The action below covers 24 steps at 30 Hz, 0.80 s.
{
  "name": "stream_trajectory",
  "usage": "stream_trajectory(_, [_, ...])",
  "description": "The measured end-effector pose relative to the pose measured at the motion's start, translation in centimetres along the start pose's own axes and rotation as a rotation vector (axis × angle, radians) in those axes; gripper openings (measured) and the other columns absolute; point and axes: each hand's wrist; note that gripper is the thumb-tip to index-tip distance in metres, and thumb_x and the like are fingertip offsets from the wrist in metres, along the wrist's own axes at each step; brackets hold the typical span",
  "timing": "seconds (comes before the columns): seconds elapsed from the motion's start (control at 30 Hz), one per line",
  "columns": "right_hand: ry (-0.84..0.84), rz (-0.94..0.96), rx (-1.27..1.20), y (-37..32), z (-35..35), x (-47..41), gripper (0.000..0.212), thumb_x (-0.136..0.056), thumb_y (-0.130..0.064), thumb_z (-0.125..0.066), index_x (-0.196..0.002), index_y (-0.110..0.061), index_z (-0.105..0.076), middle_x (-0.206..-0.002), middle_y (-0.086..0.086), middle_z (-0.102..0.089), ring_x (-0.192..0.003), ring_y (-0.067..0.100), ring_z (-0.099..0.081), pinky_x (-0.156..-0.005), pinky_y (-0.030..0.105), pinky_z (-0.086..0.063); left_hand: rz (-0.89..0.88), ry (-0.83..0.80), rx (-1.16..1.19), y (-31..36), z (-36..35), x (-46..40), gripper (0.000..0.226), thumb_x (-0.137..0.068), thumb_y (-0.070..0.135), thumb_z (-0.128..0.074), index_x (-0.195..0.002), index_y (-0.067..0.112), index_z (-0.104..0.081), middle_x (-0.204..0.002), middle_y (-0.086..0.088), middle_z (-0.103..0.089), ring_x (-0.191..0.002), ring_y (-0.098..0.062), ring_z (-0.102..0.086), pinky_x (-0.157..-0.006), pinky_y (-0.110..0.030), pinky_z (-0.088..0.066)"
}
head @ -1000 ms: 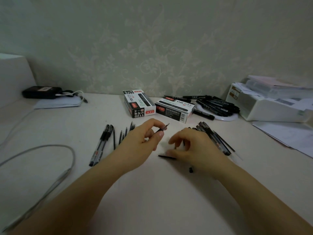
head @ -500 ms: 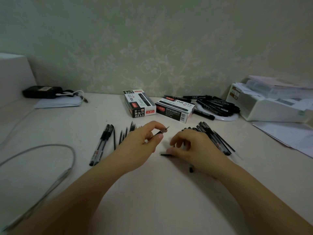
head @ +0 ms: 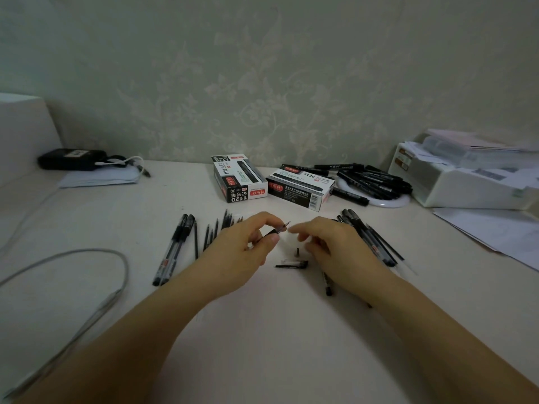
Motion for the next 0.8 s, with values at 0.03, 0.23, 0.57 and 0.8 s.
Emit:
stream_trajectory(0.03, [-0.022,0.034,0.002,0.0,0.1,0.0,0.039,-0.094,0.002,-0.055,-0.124,-0.020,-0.068,-0.113,-0.003,-0.065,-0.098,0.008,-0.057,-0.092,0.023,-0.046,0.004,-0.002,-0.007,0.0,0.0,0.0,0.016,-0.098,0.039,-0.046,-0.104,0.053,-0.053,-0.065,0.011,-0.057,-0.061,0.003,-0.054,-0.055,-0.011,-0.046])
stream_trajectory(0.23, [-0.107,0.168,0.097,0.3,-0.3,-0.3,0.023,-0.094,-0.006,-0.063,-0.109,-0.018,-0.076,-0.107,-0.001,-0.068,-0.099,0.015,-0.062,-0.089,0.029,-0.049,0.008,-0.014,-0.016,0.0,-0.1,0.0,0.016,-0.098,0.039,-0.046,-0.104,0.052,-0.053,-0.065,0.014,-0.056,-0.063,0.004,-0.056,-0.061,-0.018,-0.046])
stream_trajectory(0.57, [0.244,-0.188,-0.747,-0.1,0.4,-0.5,0.015,-0.083,-0.011,-0.076,-0.088,-0.025,-0.076,-0.089,-0.006,-0.077,-0.084,0.008,-0.072,-0.075,0.013,-0.054,-0.001,-0.035,-0.027,0.1,-0.2,0.2,0.016,-0.098,0.040,-0.046,-0.105,0.052,-0.054,-0.070,0.007,-0.056,-0.066,0.003,-0.059,-0.069,-0.027,-0.056])
stream_trajectory(0.8, [0.137,-0.138,-0.793,-0.7,0.0,-0.3,0.013,-0.084,-0.006,-0.075,-0.091,-0.016,-0.075,-0.088,-0.002,-0.077,-0.084,0.009,-0.073,-0.075,0.013,-0.053,-0.008,-0.079,-0.010,0.4,-0.1,0.4,0.015,-0.098,0.040,-0.047,-0.105,0.052,-0.054,-0.071,0.008,-0.055,-0.067,0.005,-0.059,-0.071,-0.029,-0.056])
Point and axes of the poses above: each hand's wrist, its own x-axis away from the middle knuckle, its own z-axis out of the back of the hand, y = z × x
